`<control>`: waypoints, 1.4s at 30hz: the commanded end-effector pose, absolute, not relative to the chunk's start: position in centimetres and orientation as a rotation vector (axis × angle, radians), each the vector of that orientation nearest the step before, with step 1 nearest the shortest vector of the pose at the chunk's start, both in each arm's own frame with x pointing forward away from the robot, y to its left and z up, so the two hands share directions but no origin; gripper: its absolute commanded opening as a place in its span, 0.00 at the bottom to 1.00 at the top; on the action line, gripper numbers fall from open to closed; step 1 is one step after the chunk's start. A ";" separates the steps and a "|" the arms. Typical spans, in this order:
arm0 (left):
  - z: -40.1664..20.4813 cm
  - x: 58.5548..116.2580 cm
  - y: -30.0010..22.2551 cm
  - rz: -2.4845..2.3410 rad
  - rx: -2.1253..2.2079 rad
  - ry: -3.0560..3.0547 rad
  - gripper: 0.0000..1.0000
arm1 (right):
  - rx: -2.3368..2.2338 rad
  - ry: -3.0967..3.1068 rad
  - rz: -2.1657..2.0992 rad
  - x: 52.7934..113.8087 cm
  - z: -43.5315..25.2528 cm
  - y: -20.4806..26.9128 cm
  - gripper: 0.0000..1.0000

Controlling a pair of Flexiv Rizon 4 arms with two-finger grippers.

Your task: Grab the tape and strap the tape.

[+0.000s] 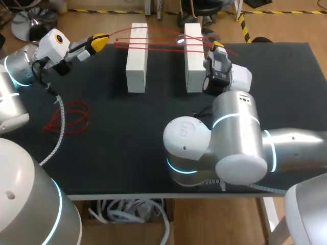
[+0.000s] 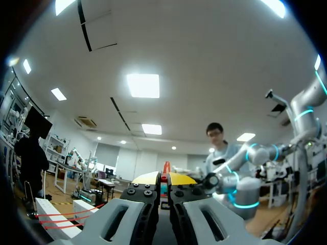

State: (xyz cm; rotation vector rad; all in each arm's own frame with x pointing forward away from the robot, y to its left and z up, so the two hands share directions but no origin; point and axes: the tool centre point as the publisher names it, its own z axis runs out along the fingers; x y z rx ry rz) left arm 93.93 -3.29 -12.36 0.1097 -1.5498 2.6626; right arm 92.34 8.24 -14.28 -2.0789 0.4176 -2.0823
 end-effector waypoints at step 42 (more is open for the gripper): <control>-9.4 91.8 -4.3 1.674 0.224 -2.477 0.00 | -2.087 0.413 -2.075 92.3 -14.0 8.0 0.00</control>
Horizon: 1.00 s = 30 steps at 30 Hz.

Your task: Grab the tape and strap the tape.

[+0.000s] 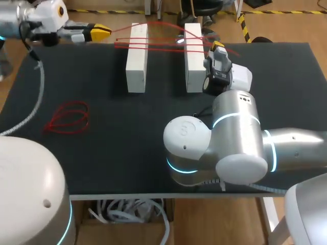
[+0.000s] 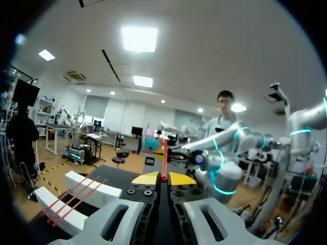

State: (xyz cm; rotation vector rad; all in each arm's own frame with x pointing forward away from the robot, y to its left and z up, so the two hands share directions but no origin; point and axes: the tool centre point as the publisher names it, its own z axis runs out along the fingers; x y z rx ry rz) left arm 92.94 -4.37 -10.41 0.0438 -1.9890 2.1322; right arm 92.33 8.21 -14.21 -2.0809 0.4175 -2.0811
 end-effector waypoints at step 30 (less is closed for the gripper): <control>-8.6 90.4 -5.5 1.135 0.177 -2.969 0.00 | -2.087 0.413 -2.075 92.3 -14.0 8.0 0.00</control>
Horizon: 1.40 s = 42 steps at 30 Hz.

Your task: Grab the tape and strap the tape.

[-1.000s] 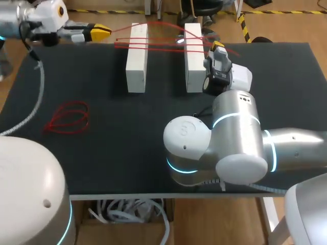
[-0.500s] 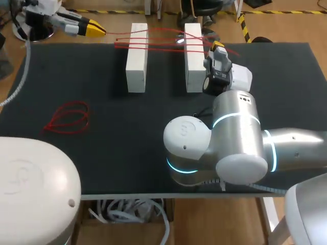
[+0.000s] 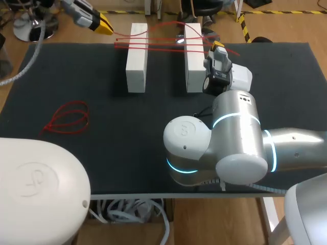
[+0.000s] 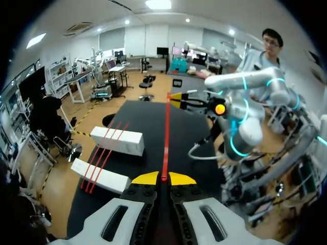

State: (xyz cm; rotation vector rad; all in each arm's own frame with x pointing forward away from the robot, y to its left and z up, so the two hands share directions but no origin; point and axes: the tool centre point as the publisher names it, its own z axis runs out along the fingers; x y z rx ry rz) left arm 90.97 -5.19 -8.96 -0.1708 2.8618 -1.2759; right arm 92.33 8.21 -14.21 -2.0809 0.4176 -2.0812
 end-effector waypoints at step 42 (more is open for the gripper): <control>-7.9 89.1 -6.4 -1.030 -0.076 2.945 0.00 | -2.087 0.413 -2.075 92.3 -14.0 8.0 0.00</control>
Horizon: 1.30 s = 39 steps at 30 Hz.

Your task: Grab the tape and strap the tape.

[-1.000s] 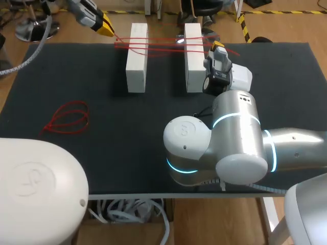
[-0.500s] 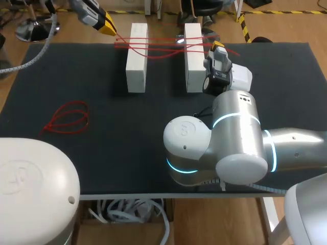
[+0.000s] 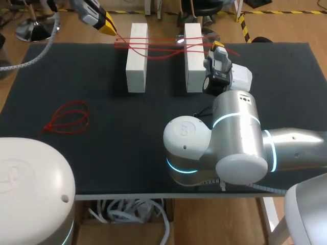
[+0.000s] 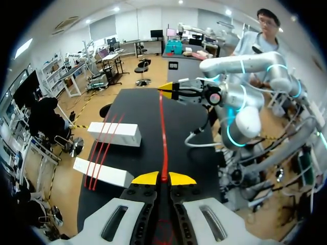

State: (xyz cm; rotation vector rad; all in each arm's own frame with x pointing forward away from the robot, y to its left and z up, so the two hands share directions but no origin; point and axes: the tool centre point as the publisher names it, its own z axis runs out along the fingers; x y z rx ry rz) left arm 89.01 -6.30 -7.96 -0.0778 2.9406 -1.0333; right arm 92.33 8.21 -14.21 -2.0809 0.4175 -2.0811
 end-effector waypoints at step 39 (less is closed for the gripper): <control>-7.9 89.1 -6.4 -1.030 -0.076 2.945 0.00 | -2.413 -0.842 -2.417 92.9 -11.6 9.5 0.00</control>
